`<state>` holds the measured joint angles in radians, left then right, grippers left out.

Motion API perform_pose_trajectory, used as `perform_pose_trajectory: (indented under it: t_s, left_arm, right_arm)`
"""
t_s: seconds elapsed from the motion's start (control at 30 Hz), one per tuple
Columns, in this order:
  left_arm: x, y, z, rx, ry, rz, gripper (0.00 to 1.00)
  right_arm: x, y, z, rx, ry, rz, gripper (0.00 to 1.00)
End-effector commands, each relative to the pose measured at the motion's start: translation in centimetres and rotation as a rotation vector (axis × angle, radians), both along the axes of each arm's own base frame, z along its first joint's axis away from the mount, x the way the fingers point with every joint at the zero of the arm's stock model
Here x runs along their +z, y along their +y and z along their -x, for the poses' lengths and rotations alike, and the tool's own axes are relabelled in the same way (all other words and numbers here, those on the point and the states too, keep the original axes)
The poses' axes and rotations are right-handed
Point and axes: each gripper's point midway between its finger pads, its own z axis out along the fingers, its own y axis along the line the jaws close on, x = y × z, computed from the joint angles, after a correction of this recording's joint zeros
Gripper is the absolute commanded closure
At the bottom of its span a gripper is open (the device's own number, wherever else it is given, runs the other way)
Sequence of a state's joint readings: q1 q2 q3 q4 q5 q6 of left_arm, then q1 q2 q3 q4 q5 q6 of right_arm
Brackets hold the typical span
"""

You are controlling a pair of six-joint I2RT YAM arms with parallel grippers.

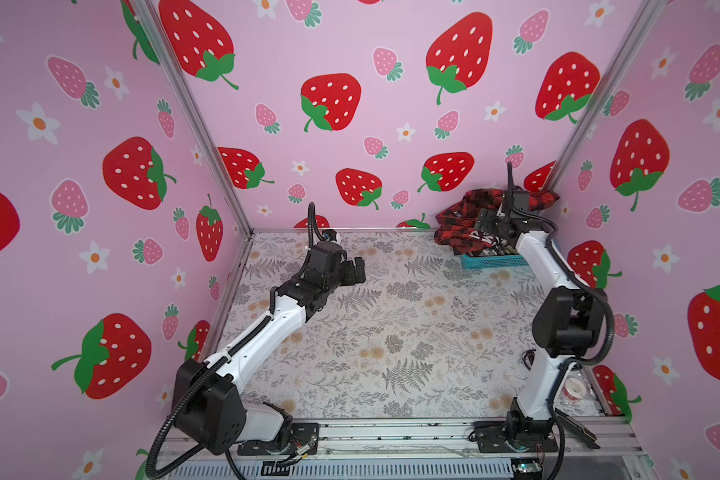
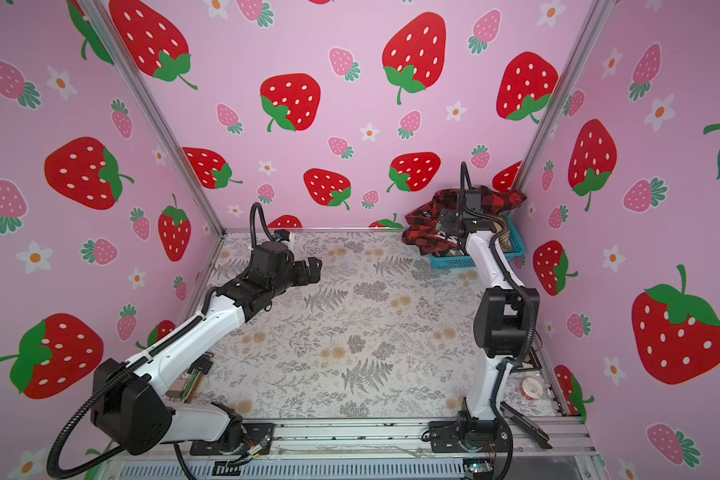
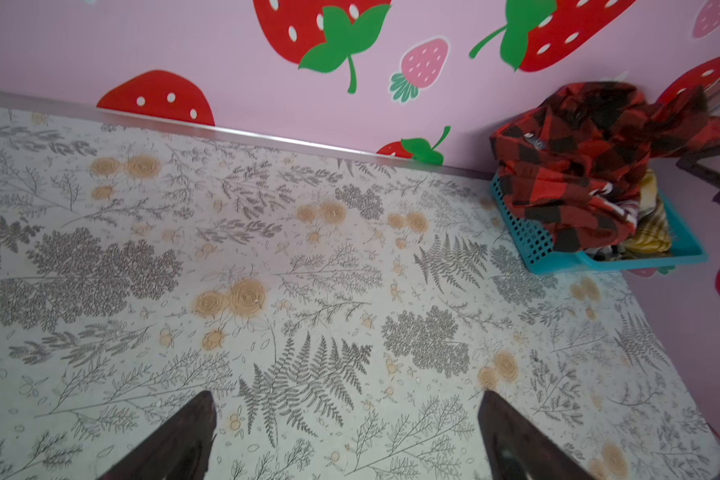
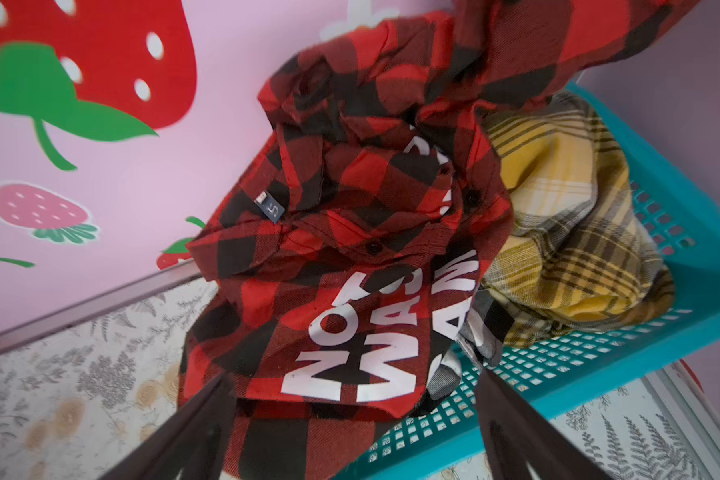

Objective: Fold and stack the long sleeve shirts
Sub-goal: 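Grasp the red-and-black check shirt in the basket with the right gripper, then pull the check shirt out of the basket onto the table with the right gripper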

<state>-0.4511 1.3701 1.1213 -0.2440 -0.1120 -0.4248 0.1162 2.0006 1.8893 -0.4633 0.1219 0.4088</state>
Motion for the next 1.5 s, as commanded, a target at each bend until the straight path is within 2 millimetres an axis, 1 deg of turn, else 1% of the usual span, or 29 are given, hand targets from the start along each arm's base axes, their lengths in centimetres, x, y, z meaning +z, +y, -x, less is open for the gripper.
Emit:
perform_pose_trajectory:
  t_s: [0.0, 0.07, 0.17, 0.27, 0.37, 0.43, 0.47, 0.5, 0.53, 0.57, 0.63, 0.7, 0.77, 1.03, 1.1, 1.17, 1.27, 1.33, 1.4, 1.47]
  left_arm:
    - [-0.6, 0.4, 1.2, 0.010, 0.037, 0.022, 0.00]
    - [-1.6, 0.6, 1.4, 0.015, 0.059, 0.013, 0.01]
    - [-2.3, 0.5, 1.5, 0.014, 0.078, 0.010, 0.01]
    - [-2.7, 0.5, 1.3, 0.020, 0.098, 0.005, 0.01]
    - [-3.2, 0.6, 1.1, 0.034, 0.115, -0.008, 0.01]
    - [-3.4, 0.6, 1.0, 0.037, 0.120, -0.009, 0.00]
    - [-3.4, 0.6, 1.0, 0.039, 0.122, -0.007, 0.00]
    - [-3.5, 0.6, 0.9, 0.040, 0.123, -0.006, 0.00]
    - [-3.4, 0.6, 0.9, 0.040, 0.123, -0.007, 0.00]
    - [-3.4, 0.6, 0.9, 0.041, 0.123, -0.006, 0.01]
    - [-3.4, 0.6, 0.9, 0.043, 0.126, -0.007, 0.02]
    - [-3.2, 0.6, 0.8, 0.048, 0.127, -0.009, 0.02]
    - [-3.0, 0.6, 0.7, 0.050, 0.124, -0.005, 0.03]
    - [-2.2, 0.3, 0.6, 0.054, 0.116, 0.021, 0.04]
    - [-2.2, 0.4, 0.5, 0.060, 0.116, 0.018, 0.04]
    - [-1.9, 0.6, 0.3, 0.071, 0.113, 0.021, 0.04]
    - [-1.3, 1.2, -0.2, 0.116, 0.106, 0.039, 0.05]
    - [-1.0, 1.8, -0.6, 0.153, 0.104, 0.073, 0.05]
    - [-0.8, 2.4, -1.1, 0.186, 0.103, 0.106, 0.05]
    - [-0.6, 3.6, -1.4, 0.230, 0.105, 0.130, 0.06]
  right_arm:
    - [-2.3, 1.0, 0.3, 0.054, 0.126, 0.082, 0.09]
    - [-3.6, 2.2, -0.4, 0.082, 0.152, 0.109, 0.11]
    - [-5.2, 4.1, -1.0, 0.121, 0.183, 0.165, 0.12]
    - [-6.9, 5.4, -1.3, 0.137, 0.214, 0.215, 0.14]
    - [-7.9, 5.9, -1.6, 0.136, 0.236, 0.248, 0.18]
    - [-8.3, 6.0, -1.6, 0.133, 0.243, 0.261, 0.22]
    - [-8.4, 5.8, -1.7, 0.126, 0.246, 0.269, 0.28]
    - [-8.4, 5.7, -1.6, 0.119, 0.249, 0.275, 0.36]
    - [-8.3, 5.6, -1.7, 0.113, 0.248, 0.281, 0.47]
    - [-8.1, 5.4, -1.6, 0.107, 0.244, 0.288, 0.60]
    - [-7.5, 5.1, -1.6, 0.096, 0.233, 0.298, 0.76]
    - [-6.4, 5.0, -1.6, 0.088, 0.214, 0.301, 0.85]
    - [-5.1, 5.0, -1.5, 0.087, 0.188, 0.296, 0.90]
    - [0.1, 5.4, -1.0, 0.103, 0.090, 0.270, 1.00]
    - [1.5, 5.9, -0.7, 0.124, 0.061, 0.248, 1.00]
    - [3.4, 7.0, -0.3, 0.167, 0.012, 0.221, 1.00]
    - [7.5, 10.5, 0.7, 0.291, -0.095, 0.179, 1.00]
    - [11.0, 14.1, 2.1, 0.389, -0.179, 0.166, 1.00]
    - [14.7, 17.8, 4.2, 0.482, -0.263, 0.167, 1.00]
    - [19.1, 22.0, 7.4, 0.628, -0.359, 0.118, 1.00]
